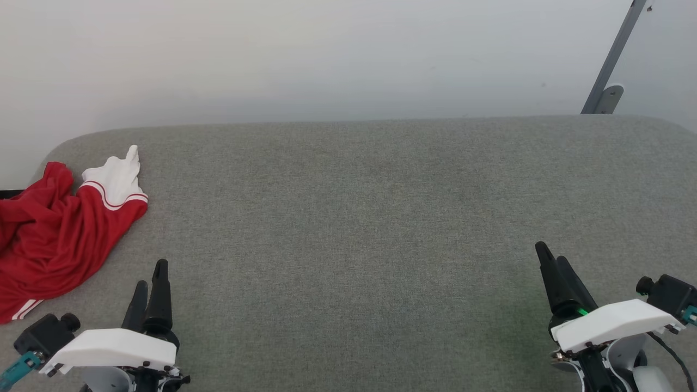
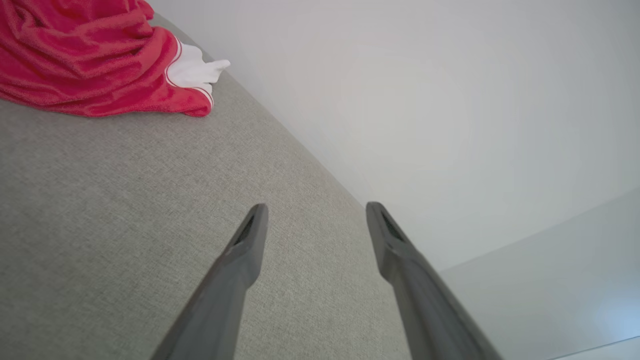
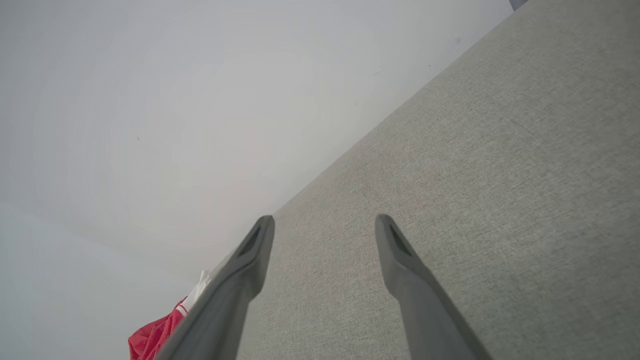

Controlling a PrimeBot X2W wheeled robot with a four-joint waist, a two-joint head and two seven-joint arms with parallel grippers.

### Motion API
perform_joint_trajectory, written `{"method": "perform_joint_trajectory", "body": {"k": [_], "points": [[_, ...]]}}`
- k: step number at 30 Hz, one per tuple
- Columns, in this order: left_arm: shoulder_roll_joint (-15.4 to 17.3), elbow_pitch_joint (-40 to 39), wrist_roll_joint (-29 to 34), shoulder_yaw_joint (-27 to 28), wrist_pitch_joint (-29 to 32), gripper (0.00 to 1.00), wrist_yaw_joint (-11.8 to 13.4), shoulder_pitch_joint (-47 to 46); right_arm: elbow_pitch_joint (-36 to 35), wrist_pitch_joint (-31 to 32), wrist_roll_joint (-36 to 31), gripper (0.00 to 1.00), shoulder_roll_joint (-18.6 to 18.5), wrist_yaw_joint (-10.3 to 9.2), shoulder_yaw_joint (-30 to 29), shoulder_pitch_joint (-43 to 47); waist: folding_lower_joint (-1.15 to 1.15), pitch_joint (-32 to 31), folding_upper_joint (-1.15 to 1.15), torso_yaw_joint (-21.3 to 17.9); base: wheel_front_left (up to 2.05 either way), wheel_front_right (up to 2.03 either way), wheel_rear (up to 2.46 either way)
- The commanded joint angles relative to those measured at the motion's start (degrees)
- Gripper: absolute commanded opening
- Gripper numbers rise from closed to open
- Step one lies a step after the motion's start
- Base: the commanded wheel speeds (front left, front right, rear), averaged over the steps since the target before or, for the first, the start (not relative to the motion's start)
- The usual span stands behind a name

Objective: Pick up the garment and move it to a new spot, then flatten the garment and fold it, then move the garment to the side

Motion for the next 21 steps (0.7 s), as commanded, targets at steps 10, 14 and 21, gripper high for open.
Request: {"method": "perform_joint_trajectory", "body": {"k": [10, 14, 21], "points": [[1.32, -1.04, 7.03, -0.43, -2.26, 1.0, -0.85, -0.64, -1.69, -1.12, -7.3, 1.0, -0.66, 0.02, 0.89, -1.67, 0.0, -0.06, 0.0, 0.03, 0.0, 0.0, 0.0], [1.59, -1.17, 9.42, -0.53, -2.89, 1.0, -1.04, -0.49, -1.84, -1.44, -9.68, 1.0, -0.85, 0.02, 1.19, -1.85, 0.0, -0.08, 0.0, 0.0, 0.0, 0.0, 0.0], [2.03, -1.36, 13.19, -1.13, -4.05, 1.0, -1.33, -0.2, -2.24, -1.87, -13.79, 1.0, -0.99, 0.02, 1.4, -1.9, 0.0, -0.12, 0.0, -0.05, 0.0, 0.0, 0.0]]}}
